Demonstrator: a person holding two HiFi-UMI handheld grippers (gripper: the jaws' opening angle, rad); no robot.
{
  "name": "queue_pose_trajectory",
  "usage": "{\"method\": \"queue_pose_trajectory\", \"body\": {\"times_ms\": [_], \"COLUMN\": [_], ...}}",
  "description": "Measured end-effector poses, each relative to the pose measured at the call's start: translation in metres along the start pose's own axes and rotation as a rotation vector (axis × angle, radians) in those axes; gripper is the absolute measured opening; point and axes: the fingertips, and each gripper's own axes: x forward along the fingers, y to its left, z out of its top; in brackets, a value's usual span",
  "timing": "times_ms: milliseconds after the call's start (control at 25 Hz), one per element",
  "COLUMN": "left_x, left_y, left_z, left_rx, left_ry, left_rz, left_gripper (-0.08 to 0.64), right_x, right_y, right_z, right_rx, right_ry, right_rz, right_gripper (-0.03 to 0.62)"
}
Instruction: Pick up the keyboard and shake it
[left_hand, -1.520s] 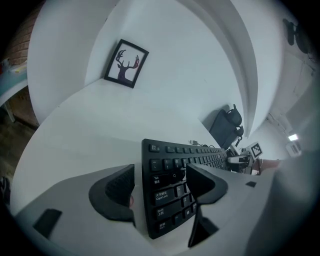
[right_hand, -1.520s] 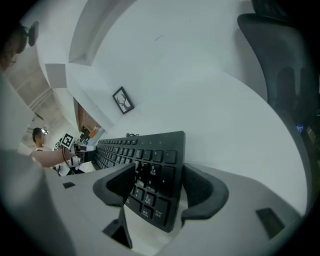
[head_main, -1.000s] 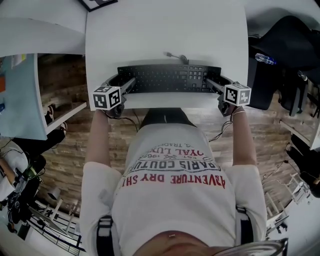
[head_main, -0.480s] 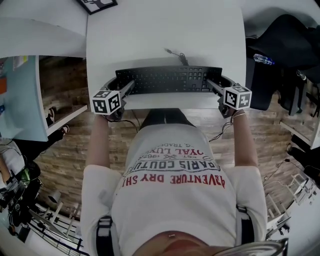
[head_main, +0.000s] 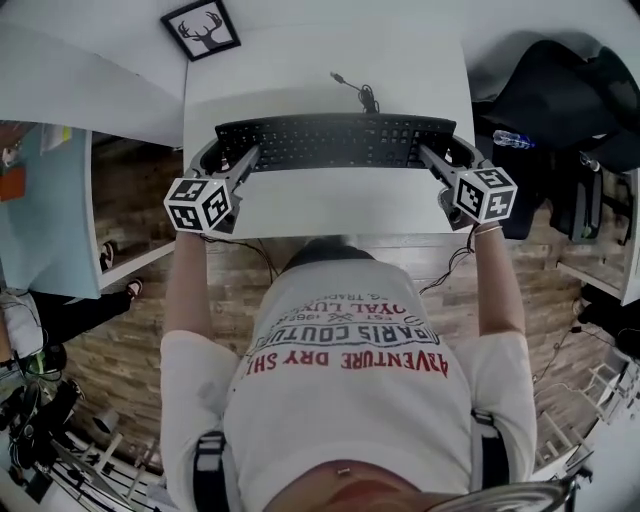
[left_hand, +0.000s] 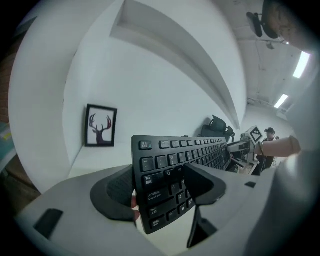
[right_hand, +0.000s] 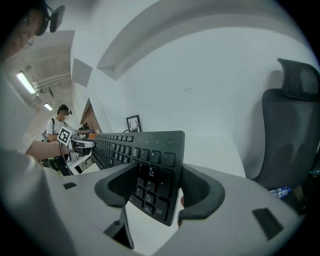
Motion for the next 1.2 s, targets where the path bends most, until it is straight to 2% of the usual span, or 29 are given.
{"method": "queue_pose_trajectory", "body": {"times_ms": [200, 520, 720, 1200], "left_x": [-0.014, -0.045, -0.061, -0.098], "left_y": [-0.02, -0.055, -0.072, -0.108], "left_z": [0.064, 0.138, 0.16, 0.19], "left_rx": [0.132, 0.27, 0.348, 0.56], "left_ry": [-0.165, -0.392, -0.482, -0.63], "left_rz": [0.009, 0.008, -0.041, -0.001], "left_gripper": [0.319, 0.314, 0.314, 0.314], "right_x": [-0.027, -0.089, -0.116, -0.157], "right_y": [-0.001, 0.014, 0.023, 0.041], "right_z": [0.051, 0.127, 0.146, 0.16], "right_rx": [-0.078, -0.309, -0.403, -0.52], "right_ry": [-0.156, -0.449, -0.583, -0.77], "right_rz": [-0.025, -0.089, -0.136, -0.217], "right_gripper": [0.284, 0.284, 0.284, 0.284]}}
